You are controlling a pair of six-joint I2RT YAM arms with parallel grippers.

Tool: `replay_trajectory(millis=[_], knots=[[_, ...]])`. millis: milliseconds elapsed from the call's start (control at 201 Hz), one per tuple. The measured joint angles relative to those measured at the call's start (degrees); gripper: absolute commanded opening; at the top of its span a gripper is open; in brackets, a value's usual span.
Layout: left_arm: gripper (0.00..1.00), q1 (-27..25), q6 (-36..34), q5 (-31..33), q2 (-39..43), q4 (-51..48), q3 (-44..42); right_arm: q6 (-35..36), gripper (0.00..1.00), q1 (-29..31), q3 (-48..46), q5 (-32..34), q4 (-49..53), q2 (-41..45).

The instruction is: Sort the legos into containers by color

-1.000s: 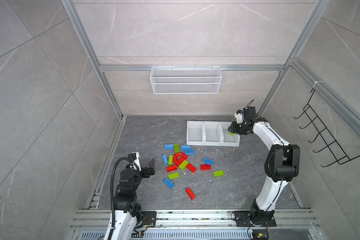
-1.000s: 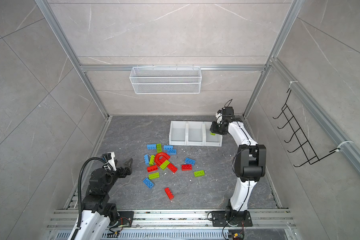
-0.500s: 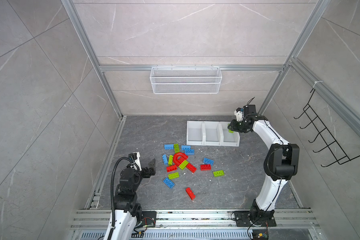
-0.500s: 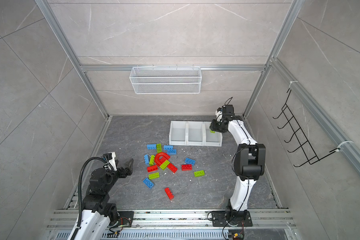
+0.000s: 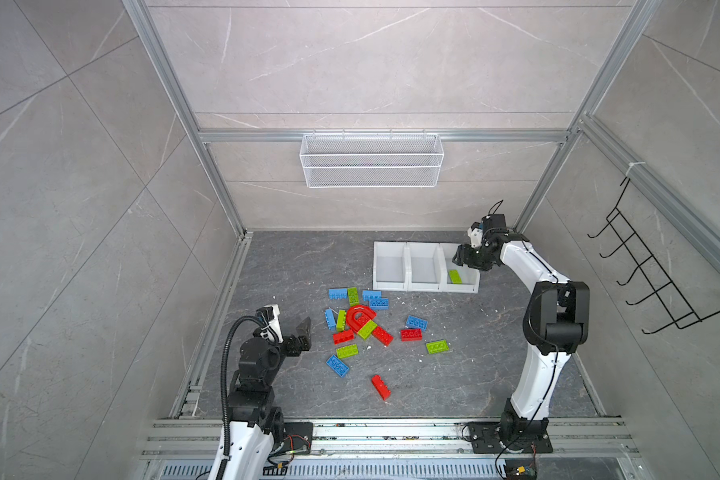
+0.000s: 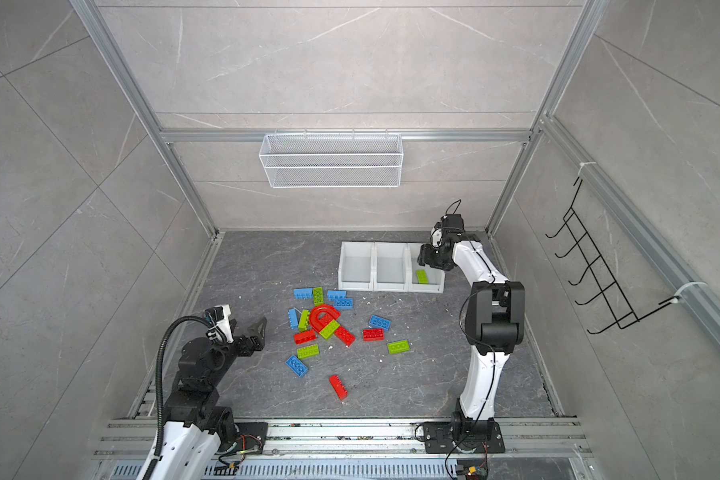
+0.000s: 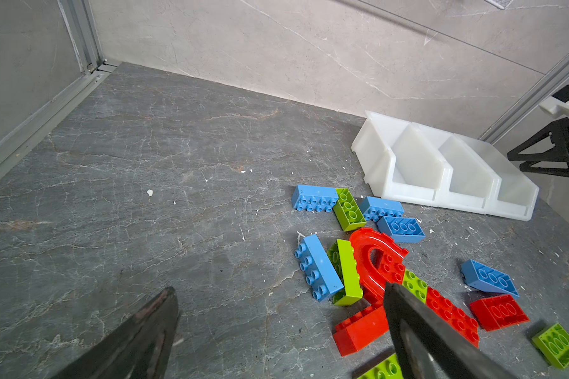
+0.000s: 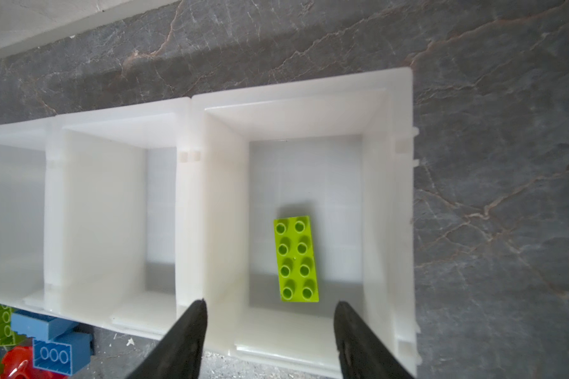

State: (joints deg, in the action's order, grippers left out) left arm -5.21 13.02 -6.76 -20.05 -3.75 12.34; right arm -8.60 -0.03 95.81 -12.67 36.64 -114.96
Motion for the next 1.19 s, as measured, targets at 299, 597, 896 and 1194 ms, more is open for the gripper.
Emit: replay_trajectory(millis=[299,597,896,1194], knots=[[0.99,0.00,0.00,-2.60,0.13,1.44,-0.26,-0.81,0.76,0.55,-9.55,-0.26,-0.79,11.41],[1.00,-2.51,0.09,-5.66,-10.27,7.32,-0.09,-2.34,0.79,14.86,-27.54,1.57,-2.16,34.36],[1.00,-8.17,0.07,-5.35,-24.72,16.44,1.62,-8.13,0.81,28.52,-38.93,7.39,-0.83,38.97],[1.00,-10.43,-0.63,-4.74,-29.49,23.56,3.23,-11.63,0.82,32.72,-42.05,10.60,-0.90,39.39]])
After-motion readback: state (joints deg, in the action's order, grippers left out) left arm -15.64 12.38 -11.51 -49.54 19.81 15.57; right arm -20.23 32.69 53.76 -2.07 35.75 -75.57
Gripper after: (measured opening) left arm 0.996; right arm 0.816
